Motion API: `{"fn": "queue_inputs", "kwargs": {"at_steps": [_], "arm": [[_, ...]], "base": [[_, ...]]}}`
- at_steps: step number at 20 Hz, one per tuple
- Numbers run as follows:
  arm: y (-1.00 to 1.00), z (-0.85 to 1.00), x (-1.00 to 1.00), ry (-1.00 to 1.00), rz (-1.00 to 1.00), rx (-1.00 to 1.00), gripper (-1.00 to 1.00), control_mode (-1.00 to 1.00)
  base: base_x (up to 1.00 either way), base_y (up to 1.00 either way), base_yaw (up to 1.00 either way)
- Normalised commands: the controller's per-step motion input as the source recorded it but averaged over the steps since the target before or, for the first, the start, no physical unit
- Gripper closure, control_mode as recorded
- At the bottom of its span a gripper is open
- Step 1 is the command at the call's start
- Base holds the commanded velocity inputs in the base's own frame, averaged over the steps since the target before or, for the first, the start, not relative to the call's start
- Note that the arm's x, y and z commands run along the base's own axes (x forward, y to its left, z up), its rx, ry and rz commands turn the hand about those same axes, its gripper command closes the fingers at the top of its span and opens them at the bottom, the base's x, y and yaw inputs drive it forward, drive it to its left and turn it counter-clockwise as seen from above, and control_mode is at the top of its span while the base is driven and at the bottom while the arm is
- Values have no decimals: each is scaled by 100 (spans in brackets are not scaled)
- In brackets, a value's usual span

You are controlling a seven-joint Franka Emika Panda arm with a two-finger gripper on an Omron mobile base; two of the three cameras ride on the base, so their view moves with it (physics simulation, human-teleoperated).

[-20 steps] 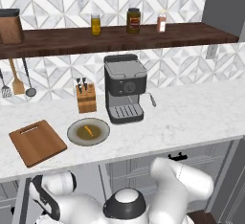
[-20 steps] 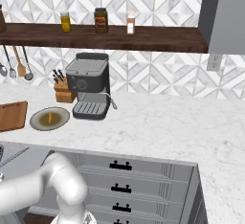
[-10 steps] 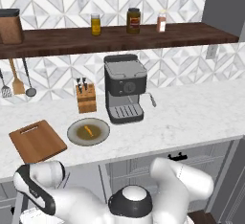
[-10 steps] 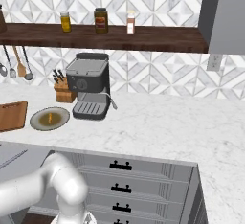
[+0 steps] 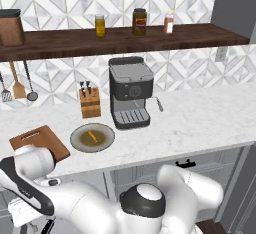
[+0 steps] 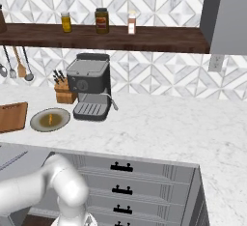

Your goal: Pick up the knife from the drawer and place it on the cutting board. Then place the meat from the plate to the cutting board.

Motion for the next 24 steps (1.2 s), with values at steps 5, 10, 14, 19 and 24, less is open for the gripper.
{"fn": "queue_inputs", "kwargs": {"at_steps": [5, 10, 14, 19, 24], "arm": [[0, 0, 7, -47, -1, 0, -100, -100], [-3, 0, 0, -32, -1, 0, -100, -100], [0, -4, 16, -16, -7, 0, -100, -100], [0, -24, 21, -5, -7, 0, -100, -100], [0, -35, 15, -1, -6, 0, -100, -100]], "base": [[0, 0, 0], [0, 0, 0], [0, 0, 0], [0, 0, 0], [0, 0, 0]]}}
